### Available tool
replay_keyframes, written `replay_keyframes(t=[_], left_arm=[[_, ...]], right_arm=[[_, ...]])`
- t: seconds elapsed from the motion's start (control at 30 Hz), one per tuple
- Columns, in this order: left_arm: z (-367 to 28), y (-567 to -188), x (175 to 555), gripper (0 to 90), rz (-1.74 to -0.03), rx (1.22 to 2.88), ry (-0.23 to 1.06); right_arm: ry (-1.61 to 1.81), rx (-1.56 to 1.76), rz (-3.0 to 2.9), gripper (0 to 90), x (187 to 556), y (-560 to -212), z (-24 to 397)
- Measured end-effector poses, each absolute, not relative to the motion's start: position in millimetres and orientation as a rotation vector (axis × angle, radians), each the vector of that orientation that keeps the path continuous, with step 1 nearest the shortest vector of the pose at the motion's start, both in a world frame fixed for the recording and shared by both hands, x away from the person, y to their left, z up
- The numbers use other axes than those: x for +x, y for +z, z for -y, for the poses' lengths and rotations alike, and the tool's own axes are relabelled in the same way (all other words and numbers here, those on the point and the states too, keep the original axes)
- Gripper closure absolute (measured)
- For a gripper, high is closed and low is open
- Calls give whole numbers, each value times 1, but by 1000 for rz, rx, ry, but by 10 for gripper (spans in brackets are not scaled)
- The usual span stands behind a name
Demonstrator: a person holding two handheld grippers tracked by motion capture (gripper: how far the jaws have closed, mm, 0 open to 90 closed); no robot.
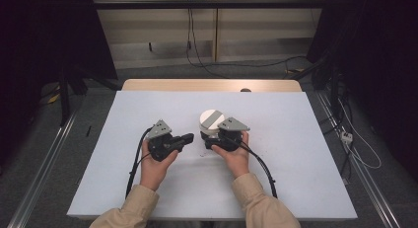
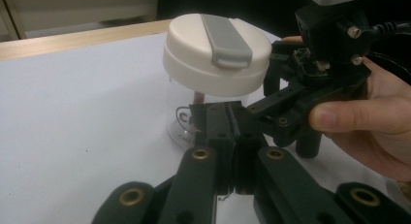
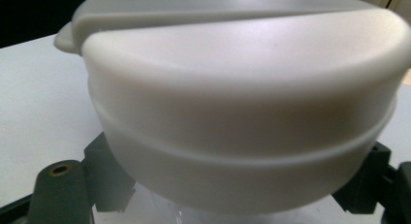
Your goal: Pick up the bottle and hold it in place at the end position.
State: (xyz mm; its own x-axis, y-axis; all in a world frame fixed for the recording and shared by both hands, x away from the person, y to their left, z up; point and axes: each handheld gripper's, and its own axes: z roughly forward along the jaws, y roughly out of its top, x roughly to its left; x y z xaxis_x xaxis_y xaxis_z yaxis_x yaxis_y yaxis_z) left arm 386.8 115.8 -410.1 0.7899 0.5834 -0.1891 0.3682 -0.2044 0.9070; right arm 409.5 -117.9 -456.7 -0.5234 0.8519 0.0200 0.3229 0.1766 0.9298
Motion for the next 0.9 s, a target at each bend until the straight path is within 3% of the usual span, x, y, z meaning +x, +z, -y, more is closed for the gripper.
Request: replay_keyframes(t=[0.9], left_arm=[[-94, -403, 396, 900, -706, 1887, 229]], right_arm=[[1330, 1105, -1939, 194, 409, -457, 118]])
